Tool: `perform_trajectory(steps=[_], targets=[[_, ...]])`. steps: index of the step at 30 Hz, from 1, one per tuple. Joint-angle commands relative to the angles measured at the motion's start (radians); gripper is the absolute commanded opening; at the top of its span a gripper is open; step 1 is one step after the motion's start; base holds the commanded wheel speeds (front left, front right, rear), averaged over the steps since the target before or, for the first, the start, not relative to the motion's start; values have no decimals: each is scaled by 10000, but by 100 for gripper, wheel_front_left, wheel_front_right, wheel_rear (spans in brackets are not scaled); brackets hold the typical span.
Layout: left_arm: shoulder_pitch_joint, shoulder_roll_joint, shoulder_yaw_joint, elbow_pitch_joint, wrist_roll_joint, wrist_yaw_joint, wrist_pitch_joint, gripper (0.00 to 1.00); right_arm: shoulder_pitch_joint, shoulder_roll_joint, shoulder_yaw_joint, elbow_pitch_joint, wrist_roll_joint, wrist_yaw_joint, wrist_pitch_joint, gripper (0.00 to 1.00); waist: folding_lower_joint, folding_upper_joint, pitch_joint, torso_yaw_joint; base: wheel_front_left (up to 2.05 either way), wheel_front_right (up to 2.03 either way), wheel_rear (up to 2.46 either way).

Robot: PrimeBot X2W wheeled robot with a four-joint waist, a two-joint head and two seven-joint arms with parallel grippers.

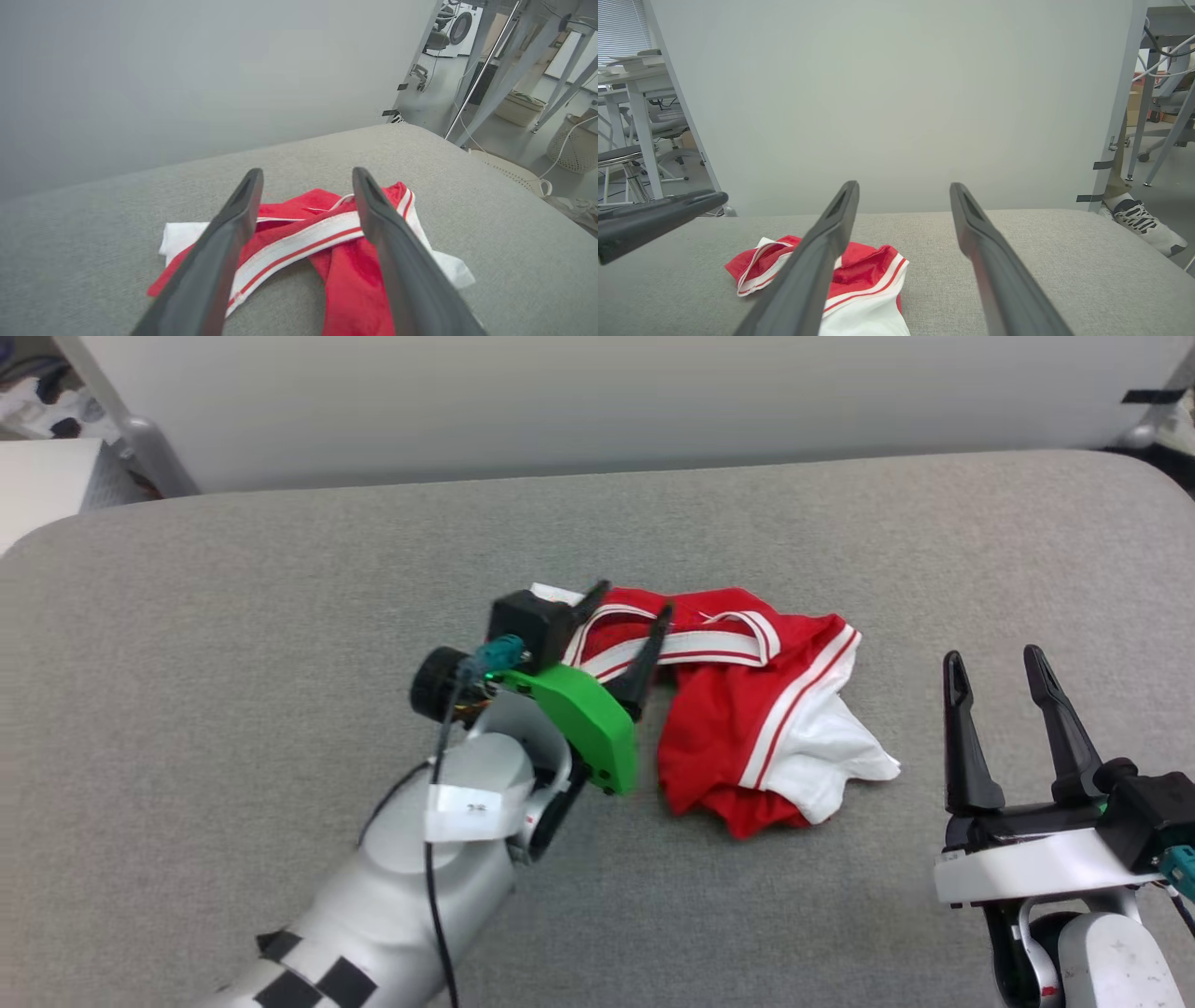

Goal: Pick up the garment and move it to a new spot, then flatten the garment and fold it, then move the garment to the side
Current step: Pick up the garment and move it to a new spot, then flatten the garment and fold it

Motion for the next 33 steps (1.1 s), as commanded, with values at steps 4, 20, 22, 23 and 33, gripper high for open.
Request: perform_trajectory(steps=[4, 20, 22, 23, 33], targets=[[472, 1089, 887, -1033, 460, 365, -75, 100, 252, -3, -32, 121, -23, -9, 84, 100, 1, -1, -592, 806, 0, 0, 0], [6275, 1204, 4952, -5465, 3145, -67, -81, 100, 987, -3, -171, 666, 6, -9, 174, 100, 1, -1, -1076, 1241, 0, 0, 0], [6618, 861, 5354, -5563, 3365, -318, -81, 100, 1028, -3, -150, 713, 13, -9, 169, 100, 1, -1, -1113, 1239, 0, 0, 0], [6730, 750, 5481, -5580, 3492, -454, -81, 100, 1041, -3, -134, 732, 21, -9, 168, 100, 1, -1, -1126, 1234, 0, 0, 0], [7152, 40, 6212, -5509, 4407, -1283, -81, 100, 1076, -3, 31, 916, 61, -9, 158, 100, 1, -1, -1251, 1111, 0, 0, 0]])
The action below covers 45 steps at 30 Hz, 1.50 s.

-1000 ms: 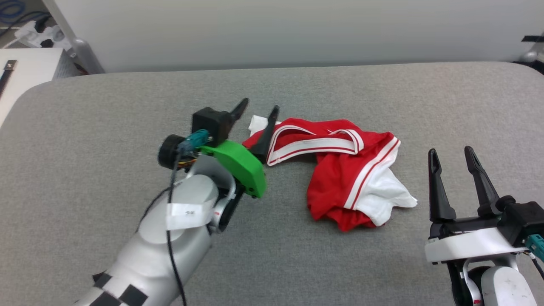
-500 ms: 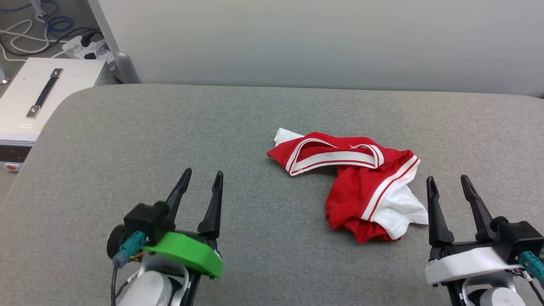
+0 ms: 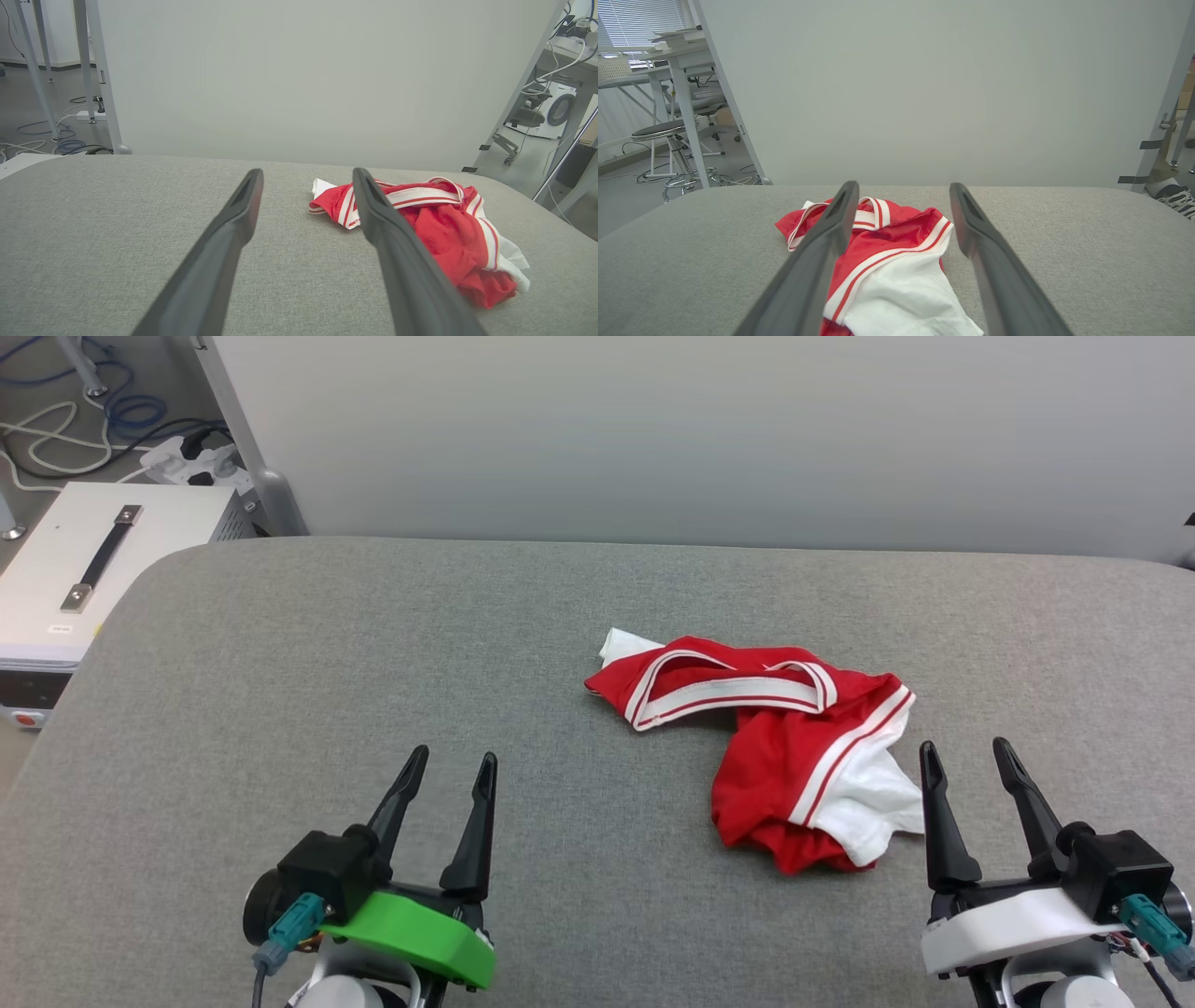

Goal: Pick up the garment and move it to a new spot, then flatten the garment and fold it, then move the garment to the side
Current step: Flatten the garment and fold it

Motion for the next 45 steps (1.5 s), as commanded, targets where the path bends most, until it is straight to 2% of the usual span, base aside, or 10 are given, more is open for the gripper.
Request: perform_trajectory(steps=[1, 9, 13, 17, 20, 26, 30, 37, 45], targets=[[196, -105, 61, -2, 143, -77, -58, 100, 118, -9, 29, 52, 40, -9, -17, 100, 0, -1, -1, -28, 0, 0, 0], [155, -302, 78, 32, 288, -153, -58, 100, 47, -9, 66, 120, 69, -9, 77, 100, 0, -1, 142, -92, 0, 0, 0], [41, -331, -56, 103, 234, -157, -58, 100, -211, -195, 429, 49, -208, -9, 791, 100, 0, -1, 348, -66, 0, 0, 0], [-197, -357, -166, 143, 205, -159, -58, 100, -847, -1059, 1080, -227, -3, -9, 2527, 100, 0, -1, 647, 93, 0, 0, 0], [-381, -394, -250, 170, 172, -159, -59, 100, -1588, -2025, 1816, -523, 698, -9, 4512, 100, 0, -1, 938, 274, 0, 0, 0], [-762, -491, -426, 273, 81, -160, -59, 100, -3302, -3525, 2556, -777, 2482, -9, 8426, 100, 0, -1, 1530, 836, 0, 0, 0], [-1004, -563, -656, 422, 55, -160, -59, 100, -4342, -4412, 2941, -626, 3114, -9, 10410, 100, 0, -1, 1852, 1345, 0, 0, 0], [-1204, -655, -820, 684, -259, -160, -59, 100, -5608, -5199, 3691, -203, 3897, -9, 12235, 100, 0, -1, 2233, 2161, 0, 0, 0], [-1381, -682, -915, 727, -353, -161, -59, 100, -6403, -5937, 4895, 624, 4484, -9, 12501, 100, 0, -1, 2431, 2832, 0, 0, 0]])
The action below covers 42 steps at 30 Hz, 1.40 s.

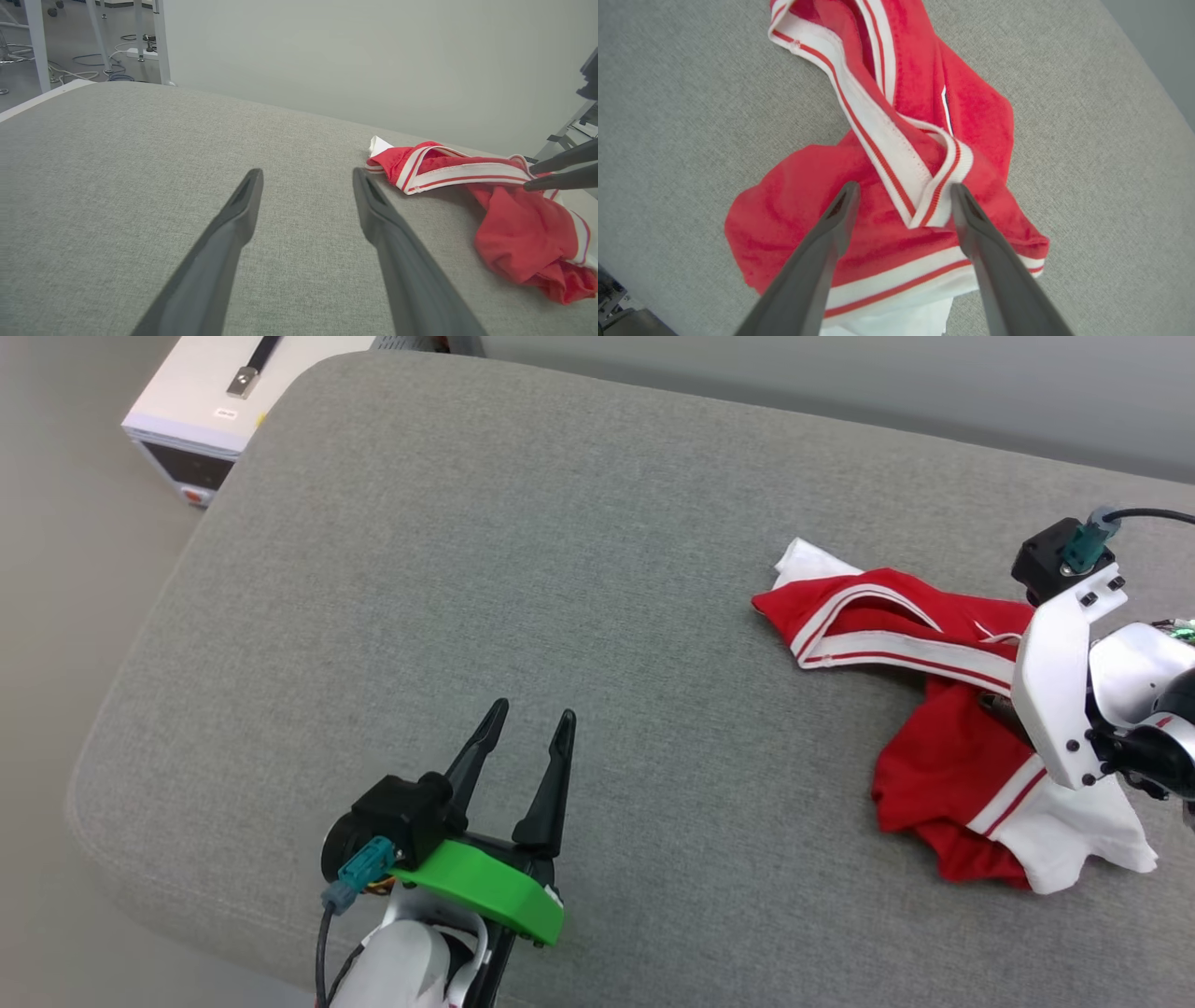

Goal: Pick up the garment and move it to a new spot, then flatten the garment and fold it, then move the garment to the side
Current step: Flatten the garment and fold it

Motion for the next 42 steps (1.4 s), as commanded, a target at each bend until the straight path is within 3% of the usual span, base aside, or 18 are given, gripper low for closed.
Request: perform_trajectory(steps=[1, 8, 9, 10, 21, 28, 32, 37, 42], targets=[[-171, -58, -18, -11, -53, -26, -59, 100, -160, -80, 159, 219, 66, -9, -94, 100, -1, 0, 226, 366, 0, 0, 0], [-211, -62, -100, -134, -236, -26, -59, 100, -192, -169, 587, 1382, 313, -9, -678, 100, -1, 0, 429, 629, 0, 0, 0], [-216, -62, -100, -139, -250, -26, -59, 100, -196, -178, 622, 1503, 309, -9, -771, 16, -1, 0, 447, 640, 0, 0, 0], [-223, -62, -102, -142, -263, -26, -59, 100, -217, -216, 695, 1620, 284, -9, -887, 0, -1, 0, 464, 648, 0, 0, 0], [-106, -63, -104, 60, -206, -27, -59, 100, -1827, -743, 1157, 2418, -86, -9, -3272, 0, -1, 0, -208, 610, 0, 0, 0], [64, -64, 10, 64, -148, -27, -59, 100, -3211, -1596, 2268, 2703, -1695, -9, -4793, 0, -1, 0, -708, 704, 0, 0, 0], [262, -64, 106, 58, -113, -27, -59, 100, -3445, -1708, 3125, 2631, -2290, -9, -5678, 0, -1, 0, -923, 707, 0, 0, 0], [528, -64, 288, 44, -68, -27, -59, 100, -2553, -1003, 3791, 1965, -2151, -9, -6216, 0, -1, 0, -1134, 591, 0, 0, 0], [716, -64, 315, 128, -7, -27, -59, 100, -703, -63, 4309, 1257, -1341, -9, -5949, 0, -1, 0, -1310, 425, 0, 0, 0]])
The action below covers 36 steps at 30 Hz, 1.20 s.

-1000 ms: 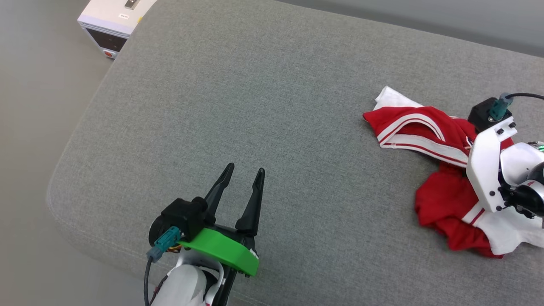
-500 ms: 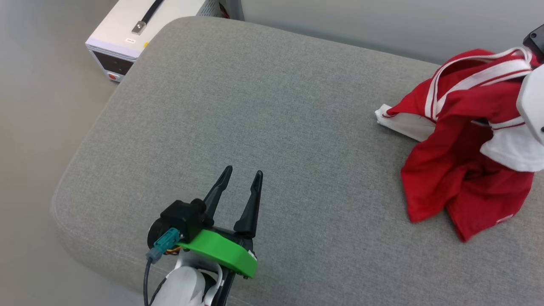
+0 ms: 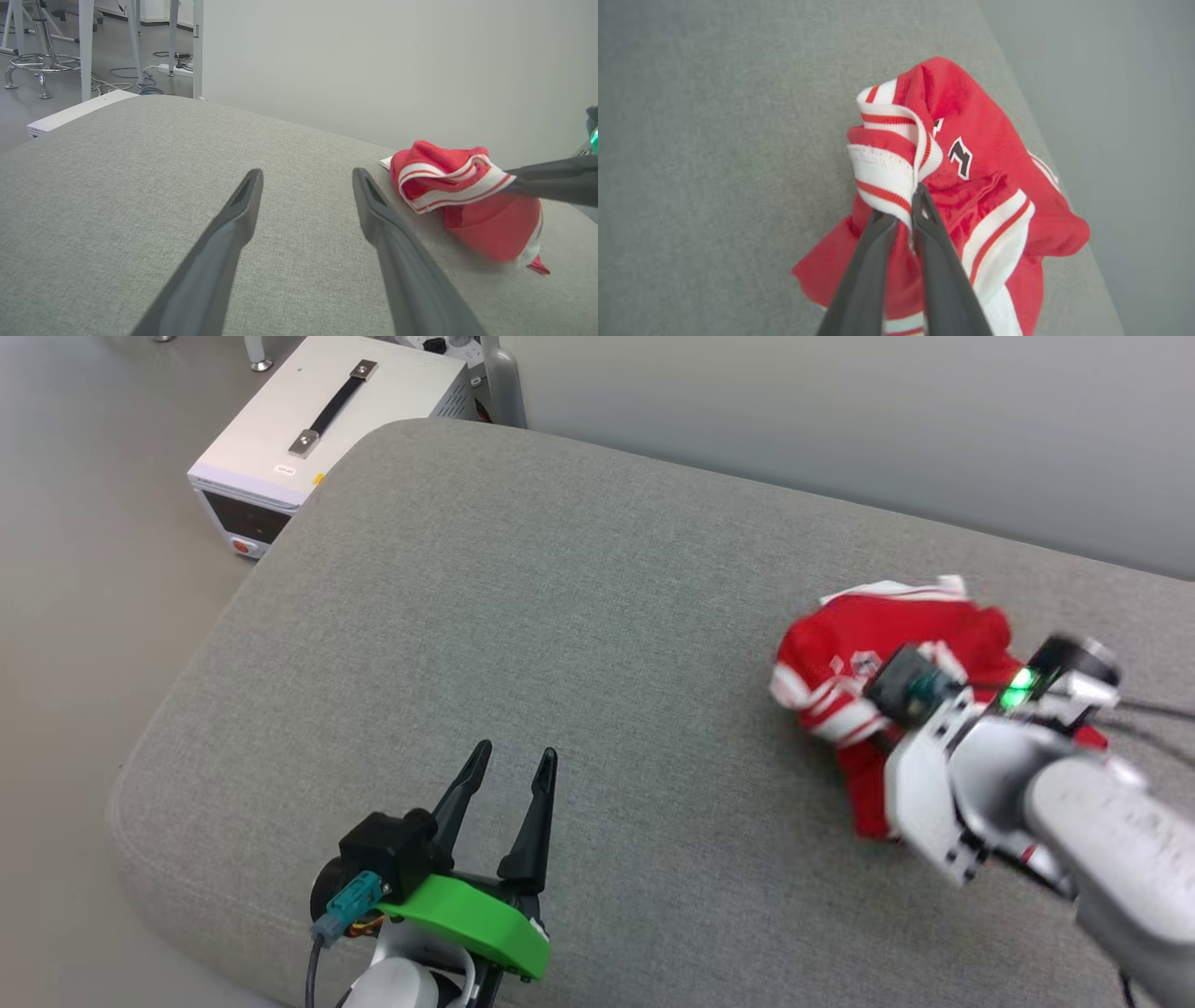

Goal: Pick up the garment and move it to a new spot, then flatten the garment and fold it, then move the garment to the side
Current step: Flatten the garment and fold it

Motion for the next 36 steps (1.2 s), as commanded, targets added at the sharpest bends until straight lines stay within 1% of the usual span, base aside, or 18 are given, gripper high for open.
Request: perform_trajectory(steps=[1, 6, 7, 12, 13, 14, 19, 21, 23, 27, 29, 32, 34, 36], targets=[[109, -49, 32, 50, 85, -27, -59, 100, 625, 229, 139, -162, 267, -11, 161, 0, 0, 0, -116, -116, 0, 0, 0], [159, -21, 9, 130, 114, -27, -59, 100, 2294, 861, 407, -386, 652, -11, 590, 0, 0, 0, -232, -266, 0, 0, 0], [174, 13, -49, 186, 98, -27, -59, 100, 2959, 1010, 451, -363, 741, -11, 691, 0, 0, 0, -251, -363, 0, 0, 0], [216, 85, -82, 273, 67, -27, -59, 100, 3436, 1067, 344, -266, 814, -11, 555, 0, 0, 0, -297, -581, 0, 0, 0], [226, 94, -75, 285, 68, -27, -59, 100, 3480, 1102, 191, -274, 792, -11, 353, 60, 0, 0, -315, -639, 0, 0, 0], [231, 97, -68, 292, 71, -27, -59, 100, 3544, 1135, 21, -253, 829, -11, 239, 100, 0, 0, -326, -678, 0, 0, 0], [254, 106, 41, 286, 88, -27, -59, 100, 3843, 1198, -1232, -546, 1166, -11, -341, 100, 0, 0, -425, -981, 0, 0, 0], [273, 107, 83, 284, 94, -27, -59, 100, 4042, 1176, -1856, -841, 1422, -11, -414, 100, 0, 0, -476, -1101, 0, 0, 0], [303, 108, 137, 271, 103, -27, -59, 100, 4260, 1058, -2450, -1173, 1616, -11, -243, 100, 0, 0, -508, -1234, 0, 0, 0], [308, 106, 152, 247, 120, -27, -59, 100, 4684, 746, -3743, -1859, 1961, -11, 797, 100, 0, 0, -504, -1426, 0, 0, 0], [293, 109, 173, 229, 129, -27, -59, 100, 4952, 738, -4567, -2026, 2182, -11, 1697, 100, 0, 0, -476, -1494, 0, 0, 0], [251, 107, 169, 215, 136, -27, -59, 100, 5321, 855, -5693, -2261, 2172, -11, 3322, 100, 0, 0, -411, -1527, 0, 0, 0], [203, 103, 124, 218, 134, -27, -59, 100, 5418, 963, -6204, -2458, 1819, -11, 4075, 100, 0, 0, -339, -1503, 0, 0, 0], [154, 97, 79, 222, 120, -27, -59, 100, 5524, 1259, -6544, -2599, 1638, -11, 4706, 100, 0, 0, -259, -1458, 0, 0, 0]])
